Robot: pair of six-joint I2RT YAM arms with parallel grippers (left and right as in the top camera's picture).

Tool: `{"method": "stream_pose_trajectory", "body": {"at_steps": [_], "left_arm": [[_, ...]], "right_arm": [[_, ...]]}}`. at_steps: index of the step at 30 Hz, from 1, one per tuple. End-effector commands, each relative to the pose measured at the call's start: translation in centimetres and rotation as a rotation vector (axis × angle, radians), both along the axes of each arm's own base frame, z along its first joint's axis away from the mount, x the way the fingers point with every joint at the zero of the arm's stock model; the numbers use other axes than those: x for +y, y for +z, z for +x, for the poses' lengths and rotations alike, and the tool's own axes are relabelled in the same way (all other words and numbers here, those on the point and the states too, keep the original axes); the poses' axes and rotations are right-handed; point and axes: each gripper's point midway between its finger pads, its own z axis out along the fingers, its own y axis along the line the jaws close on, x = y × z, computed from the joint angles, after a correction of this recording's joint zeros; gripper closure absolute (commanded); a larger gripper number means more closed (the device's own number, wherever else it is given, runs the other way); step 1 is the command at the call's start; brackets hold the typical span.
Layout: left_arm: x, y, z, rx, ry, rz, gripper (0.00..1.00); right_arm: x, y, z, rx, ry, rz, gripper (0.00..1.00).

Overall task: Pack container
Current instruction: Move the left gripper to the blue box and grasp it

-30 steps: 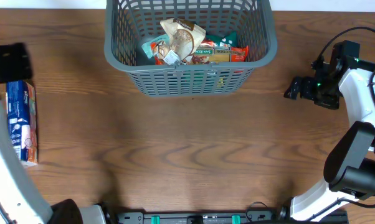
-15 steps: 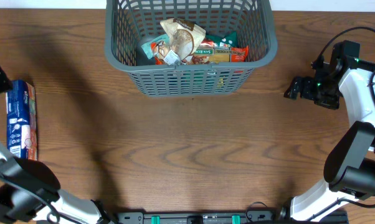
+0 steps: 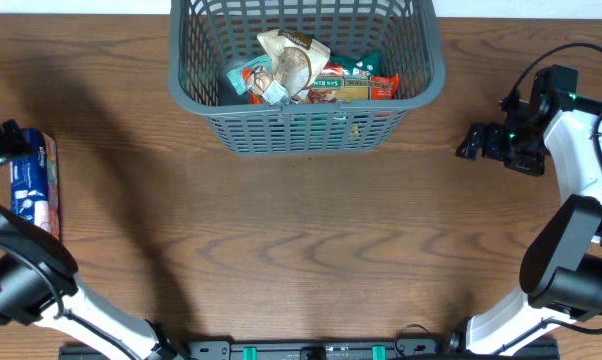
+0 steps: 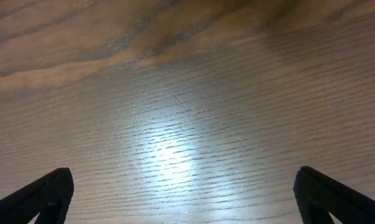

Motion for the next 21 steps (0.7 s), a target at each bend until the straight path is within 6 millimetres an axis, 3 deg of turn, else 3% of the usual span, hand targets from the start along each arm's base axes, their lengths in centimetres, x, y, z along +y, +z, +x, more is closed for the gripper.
{"method": "stream_pose_trajectory", "body": {"at_steps": [1, 12, 21], "left_arm": [[-0.1, -3.0, -0.4, 0.038, -0.043, -0.024, 0.01], [-0.9, -10.3, -1.3, 0.053, -0.115, -0.017, 0.01], [-1.4, -12.7, -1.3, 0.02, -0.131, -0.018, 0.01]], "right_arm": [[0.2, 0.0, 0.0, 0.0, 0.013, 0.0, 0.01], [0.3, -0.1, -0.4, 0.017, 0.013, 0.006, 0.01], [0.5, -0.1, -1.0, 0.043, 0.013, 0.013, 0.01]]}}
